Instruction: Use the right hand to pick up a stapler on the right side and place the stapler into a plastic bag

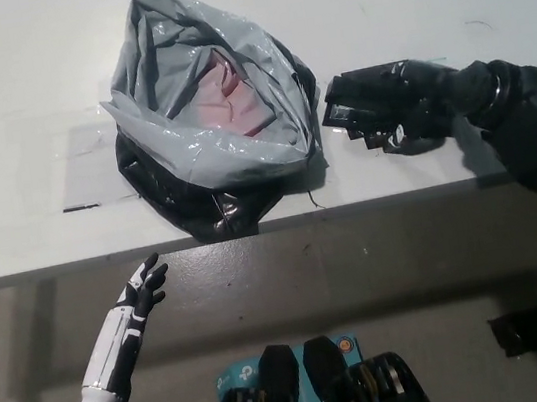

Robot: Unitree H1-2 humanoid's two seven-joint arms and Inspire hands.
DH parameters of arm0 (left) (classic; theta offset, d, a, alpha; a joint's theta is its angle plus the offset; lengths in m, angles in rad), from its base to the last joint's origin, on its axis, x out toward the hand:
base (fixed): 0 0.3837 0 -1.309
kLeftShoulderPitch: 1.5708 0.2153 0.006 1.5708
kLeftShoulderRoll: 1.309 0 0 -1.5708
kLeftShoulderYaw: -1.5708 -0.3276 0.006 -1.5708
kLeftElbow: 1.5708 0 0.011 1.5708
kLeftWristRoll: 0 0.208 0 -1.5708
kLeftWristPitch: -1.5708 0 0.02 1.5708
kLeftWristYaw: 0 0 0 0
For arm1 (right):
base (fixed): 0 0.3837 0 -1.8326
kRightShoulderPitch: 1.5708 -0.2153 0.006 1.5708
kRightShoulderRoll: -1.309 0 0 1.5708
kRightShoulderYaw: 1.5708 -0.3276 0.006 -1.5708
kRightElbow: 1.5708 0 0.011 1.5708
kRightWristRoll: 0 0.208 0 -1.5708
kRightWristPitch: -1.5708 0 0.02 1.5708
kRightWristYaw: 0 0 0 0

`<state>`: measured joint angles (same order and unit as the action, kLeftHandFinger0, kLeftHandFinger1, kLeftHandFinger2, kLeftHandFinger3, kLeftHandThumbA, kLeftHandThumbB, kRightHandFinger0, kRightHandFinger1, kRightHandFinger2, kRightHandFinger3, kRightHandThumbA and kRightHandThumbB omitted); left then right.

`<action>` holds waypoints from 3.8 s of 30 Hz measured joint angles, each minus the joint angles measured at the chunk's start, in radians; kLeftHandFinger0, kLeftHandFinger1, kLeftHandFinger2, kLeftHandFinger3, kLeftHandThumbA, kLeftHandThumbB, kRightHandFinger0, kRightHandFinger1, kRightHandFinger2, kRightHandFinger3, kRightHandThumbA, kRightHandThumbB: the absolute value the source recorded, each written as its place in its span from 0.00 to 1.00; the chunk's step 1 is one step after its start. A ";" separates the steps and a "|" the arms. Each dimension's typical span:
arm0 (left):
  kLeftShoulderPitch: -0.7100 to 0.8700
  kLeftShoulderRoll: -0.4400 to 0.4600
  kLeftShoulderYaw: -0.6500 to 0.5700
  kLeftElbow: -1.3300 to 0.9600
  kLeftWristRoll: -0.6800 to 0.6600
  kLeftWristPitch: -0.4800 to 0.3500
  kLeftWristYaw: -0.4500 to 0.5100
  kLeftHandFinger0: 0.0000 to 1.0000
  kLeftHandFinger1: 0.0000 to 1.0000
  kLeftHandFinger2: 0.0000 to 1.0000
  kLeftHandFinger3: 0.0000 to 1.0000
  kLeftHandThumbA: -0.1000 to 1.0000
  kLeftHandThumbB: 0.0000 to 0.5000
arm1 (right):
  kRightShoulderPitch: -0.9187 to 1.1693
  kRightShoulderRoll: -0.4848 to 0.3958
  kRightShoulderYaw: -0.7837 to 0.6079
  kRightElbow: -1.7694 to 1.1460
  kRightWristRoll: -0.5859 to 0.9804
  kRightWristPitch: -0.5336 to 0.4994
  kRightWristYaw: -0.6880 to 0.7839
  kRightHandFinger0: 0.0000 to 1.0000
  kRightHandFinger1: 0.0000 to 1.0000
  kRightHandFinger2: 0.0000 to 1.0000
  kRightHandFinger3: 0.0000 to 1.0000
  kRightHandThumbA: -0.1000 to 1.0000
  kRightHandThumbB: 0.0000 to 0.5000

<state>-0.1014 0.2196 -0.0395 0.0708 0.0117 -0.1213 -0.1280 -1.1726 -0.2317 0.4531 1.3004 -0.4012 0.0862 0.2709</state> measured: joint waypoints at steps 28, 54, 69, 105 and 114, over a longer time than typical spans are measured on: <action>-0.005 -0.001 0.003 -0.005 -0.021 0.025 -0.018 1.00 1.00 1.00 1.00 1.00 0.66 | 0.020 -0.012 -0.270 0.035 0.083 -0.141 -0.202 0.17 0.55 0.77 0.66 0.37 0.50; -0.002 -0.001 0.003 -0.005 -0.030 0.025 -0.020 1.00 1.00 1.00 1.00 1.00 0.67 | -0.162 0.195 -0.409 -0.256 0.261 -0.006 -0.123 0.00 0.33 0.54 0.05 0.44 0.67; -0.002 -0.001 0.003 -0.009 -0.033 0.028 -0.021 1.00 1.00 1.00 1.00 1.00 0.67 | -0.121 0.316 -0.212 -0.093 0.157 -0.055 -0.203 0.01 0.34 0.58 0.21 0.35 0.48; -0.003 -0.001 0.002 -0.012 -0.033 0.029 -0.022 1.00 1.00 1.00 1.00 1.00 0.65 | -0.057 0.275 -0.086 -0.220 0.004 -0.240 -0.354 1.00 1.00 1.00 1.00 1.00 0.91; -0.005 -0.001 0.002 -0.007 -0.032 0.030 -0.022 1.00 1.00 1.00 1.00 1.00 0.61 | -0.045 0.219 -0.213 -0.547 0.067 -0.215 -0.312 1.00 1.00 1.00 1.00 1.00 0.82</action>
<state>-0.1061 0.2188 -0.0375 0.0636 -0.0203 -0.0918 -0.1497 -1.2171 -0.0125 0.2403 0.7530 -0.3337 -0.1289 -0.0409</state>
